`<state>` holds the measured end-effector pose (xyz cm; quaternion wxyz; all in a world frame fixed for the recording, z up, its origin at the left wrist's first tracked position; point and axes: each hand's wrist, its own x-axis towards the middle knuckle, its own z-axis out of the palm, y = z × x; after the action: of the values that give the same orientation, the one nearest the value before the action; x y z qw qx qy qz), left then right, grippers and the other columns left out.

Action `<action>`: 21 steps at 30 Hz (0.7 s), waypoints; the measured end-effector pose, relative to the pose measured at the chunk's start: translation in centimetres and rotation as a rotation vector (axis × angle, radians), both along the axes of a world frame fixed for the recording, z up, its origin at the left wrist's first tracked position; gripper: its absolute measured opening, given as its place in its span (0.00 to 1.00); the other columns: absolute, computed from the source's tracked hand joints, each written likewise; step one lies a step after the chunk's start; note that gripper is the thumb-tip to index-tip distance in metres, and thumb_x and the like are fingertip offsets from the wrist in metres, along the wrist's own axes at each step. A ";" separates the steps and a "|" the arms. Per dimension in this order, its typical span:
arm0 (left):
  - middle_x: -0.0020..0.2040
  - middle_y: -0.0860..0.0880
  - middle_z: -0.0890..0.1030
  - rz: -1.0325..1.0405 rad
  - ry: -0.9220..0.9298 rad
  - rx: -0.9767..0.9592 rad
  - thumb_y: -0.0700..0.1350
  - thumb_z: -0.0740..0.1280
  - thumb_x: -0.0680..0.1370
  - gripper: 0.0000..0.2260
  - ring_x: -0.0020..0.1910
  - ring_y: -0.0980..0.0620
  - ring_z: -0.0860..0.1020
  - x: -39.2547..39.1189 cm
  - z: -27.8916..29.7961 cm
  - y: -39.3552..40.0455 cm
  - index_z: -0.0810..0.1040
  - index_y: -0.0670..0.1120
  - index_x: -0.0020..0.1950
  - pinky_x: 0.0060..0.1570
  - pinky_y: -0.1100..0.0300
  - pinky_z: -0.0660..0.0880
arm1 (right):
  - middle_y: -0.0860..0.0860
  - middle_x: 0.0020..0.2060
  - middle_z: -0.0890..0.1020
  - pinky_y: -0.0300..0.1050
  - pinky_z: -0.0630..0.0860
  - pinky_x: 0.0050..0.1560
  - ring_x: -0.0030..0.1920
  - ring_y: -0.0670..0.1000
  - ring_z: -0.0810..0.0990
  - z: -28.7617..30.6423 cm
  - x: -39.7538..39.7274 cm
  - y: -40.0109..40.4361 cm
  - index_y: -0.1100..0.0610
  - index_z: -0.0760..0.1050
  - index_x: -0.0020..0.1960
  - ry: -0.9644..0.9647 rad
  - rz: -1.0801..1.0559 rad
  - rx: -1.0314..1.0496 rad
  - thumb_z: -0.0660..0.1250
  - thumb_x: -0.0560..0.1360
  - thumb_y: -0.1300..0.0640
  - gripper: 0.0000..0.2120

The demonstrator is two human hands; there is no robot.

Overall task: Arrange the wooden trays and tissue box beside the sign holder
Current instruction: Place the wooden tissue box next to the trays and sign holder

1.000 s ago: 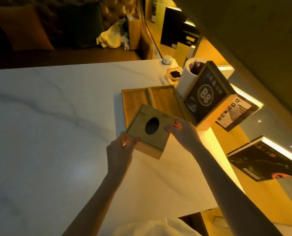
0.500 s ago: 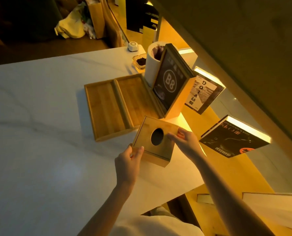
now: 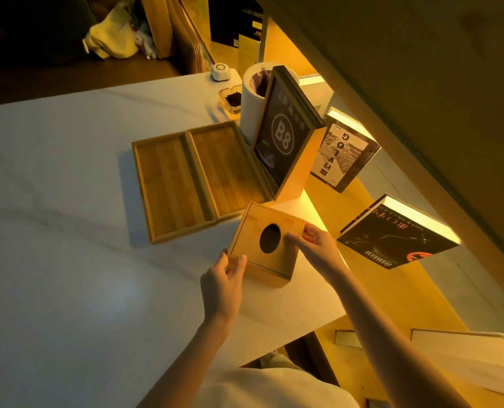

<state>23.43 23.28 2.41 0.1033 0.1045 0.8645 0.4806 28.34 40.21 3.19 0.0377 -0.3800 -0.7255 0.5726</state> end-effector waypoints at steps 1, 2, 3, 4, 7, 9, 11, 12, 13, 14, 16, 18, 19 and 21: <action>0.34 0.36 0.81 0.002 -0.003 0.003 0.44 0.65 0.74 0.14 0.37 0.40 0.80 0.0 -0.1 0.0 0.76 0.32 0.40 0.32 0.58 0.76 | 0.53 0.58 0.77 0.51 0.73 0.57 0.58 0.53 0.74 0.0 0.0 0.0 0.57 0.71 0.62 -0.001 0.002 -0.003 0.65 0.73 0.51 0.20; 0.32 0.37 0.80 0.003 -0.009 0.009 0.44 0.65 0.74 0.14 0.36 0.41 0.79 0.0 -0.1 0.0 0.76 0.33 0.39 0.31 0.61 0.74 | 0.54 0.59 0.77 0.52 0.73 0.58 0.59 0.54 0.74 0.0 -0.1 0.1 0.57 0.71 0.63 -0.002 0.004 -0.006 0.65 0.73 0.51 0.20; 0.31 0.38 0.79 0.003 -0.013 0.011 0.44 0.65 0.74 0.14 0.36 0.42 0.79 0.1 -0.1 0.0 0.76 0.33 0.38 0.30 0.62 0.73 | 0.54 0.60 0.77 0.53 0.73 0.59 0.60 0.54 0.74 0.0 -0.1 0.1 0.57 0.71 0.63 -0.003 0.005 -0.007 0.65 0.73 0.50 0.21; 0.32 0.37 0.80 -0.001 -0.014 0.005 0.44 0.65 0.74 0.14 0.37 0.42 0.79 0.1 -0.1 0.1 0.76 0.32 0.39 0.30 0.60 0.74 | 0.54 0.60 0.77 0.54 0.73 0.60 0.60 0.55 0.74 0.0 -0.1 0.2 0.57 0.71 0.63 -0.003 0.006 -0.006 0.65 0.73 0.50 0.21; 0.36 0.34 0.82 -0.002 -0.017 -0.017 0.44 0.65 0.74 0.15 0.38 0.41 0.80 0.0 -0.2 0.1 0.77 0.31 0.43 0.36 0.49 0.78 | 0.55 0.61 0.76 0.56 0.73 0.62 0.61 0.56 0.74 -0.1 -0.3 0.3 0.57 0.70 0.64 -0.009 0.012 -0.005 0.65 0.73 0.50 0.21; 0.34 0.38 0.81 -0.018 -0.036 -0.013 0.45 0.64 0.75 0.13 0.36 0.40 0.80 0.0 -0.5 -0.1 0.77 0.34 0.41 0.31 0.61 0.77 | 0.55 0.63 0.75 0.57 0.72 0.64 0.62 0.56 0.73 -0.1 -0.3 0.3 0.57 0.68 0.65 -0.016 0.023 -0.013 0.65 0.73 0.49 0.23; 0.31 0.46 0.78 -0.041 -0.070 0.017 0.45 0.61 0.76 0.11 0.35 0.41 0.79 -0.1 -0.8 -0.4 0.75 0.39 0.39 0.27 0.73 0.71 | 0.55 0.65 0.73 0.60 0.69 0.66 0.65 0.56 0.71 -0.2 -0.3 0.4 0.56 0.66 0.66 -0.005 0.030 -0.031 0.64 0.73 0.48 0.25; 0.35 0.47 0.79 -0.048 -0.083 0.029 0.46 0.59 0.77 0.11 0.40 0.41 0.80 -0.1 -1.0 -0.5 0.76 0.41 0.43 0.31 0.75 0.70 | 0.55 0.67 0.70 0.62 0.67 0.67 0.67 0.57 0.68 -0.3 -0.2 0.4 0.56 0.64 0.68 0.005 0.021 -0.037 0.63 0.73 0.48 0.26; 0.44 0.45 0.81 -0.053 -0.095 0.028 0.48 0.58 0.77 0.12 0.49 0.41 0.79 -0.2 -1.2 -0.5 0.76 0.40 0.50 0.41 0.73 0.72 | 0.55 0.70 0.67 0.62 0.65 0.68 0.69 0.57 0.66 -0.4 -0.1 0.3 0.55 0.61 0.70 0.016 -0.002 -0.038 0.62 0.74 0.47 0.27; 0.55 0.43 0.79 -0.067 -0.115 0.008 0.49 0.57 0.78 0.16 0.58 0.42 0.76 -0.2 -1.2 -0.6 0.73 0.39 0.58 0.51 0.66 0.73 | 0.54 0.72 0.65 0.63 0.63 0.69 0.71 0.57 0.63 -0.4 0.0 0.3 0.54 0.59 0.71 0.029 -0.033 -0.036 0.62 0.74 0.48 0.28; 0.63 0.39 0.75 -0.094 -0.156 -0.041 0.50 0.56 0.78 0.20 0.59 0.44 0.75 -0.4 -1.5 -0.6 0.69 0.38 0.63 0.56 0.56 0.74 | 0.53 0.72 0.64 0.63 0.62 0.70 0.71 0.56 0.62 -0.5 0.2 0.2 0.53 0.59 0.71 0.060 -0.068 -0.036 0.61 0.75 0.49 0.27; 0.50 0.37 0.80 -0.102 -0.176 -0.042 0.50 0.55 0.78 0.15 0.40 0.51 0.78 -0.4 -1.4 -0.5 0.73 0.39 0.52 0.38 0.62 0.76 | 0.54 0.70 0.68 0.63 0.65 0.68 0.70 0.56 0.66 -0.6 0.3 0.0 0.55 0.63 0.70 0.075 -0.072 -0.042 0.61 0.75 0.50 0.25; 0.42 0.39 0.80 -0.099 -0.198 -0.036 0.49 0.55 0.78 0.14 0.33 0.54 0.74 -0.5 -1.5 -0.4 0.73 0.40 0.47 0.31 0.66 0.72 | 0.55 0.68 0.70 0.63 0.66 0.67 0.68 0.56 0.68 -0.6 0.3 -0.1 0.56 0.64 0.69 0.077 -0.078 -0.041 0.61 0.75 0.51 0.24; 0.32 0.46 0.75 -0.081 -0.248 -0.009 0.48 0.55 0.79 0.14 0.28 0.56 0.71 -0.7 -1.7 -0.1 0.74 0.39 0.46 0.23 0.72 0.67 | 0.55 0.65 0.73 0.62 0.69 0.65 0.66 0.56 0.70 -0.7 0.4 -0.3 0.56 0.67 0.67 0.082 -0.111 -0.032 0.62 0.75 0.51 0.22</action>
<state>22.77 23.16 0.76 0.2290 0.0785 0.8425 0.4812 28.71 39.91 2.47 0.0930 -0.3965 -0.6920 0.5961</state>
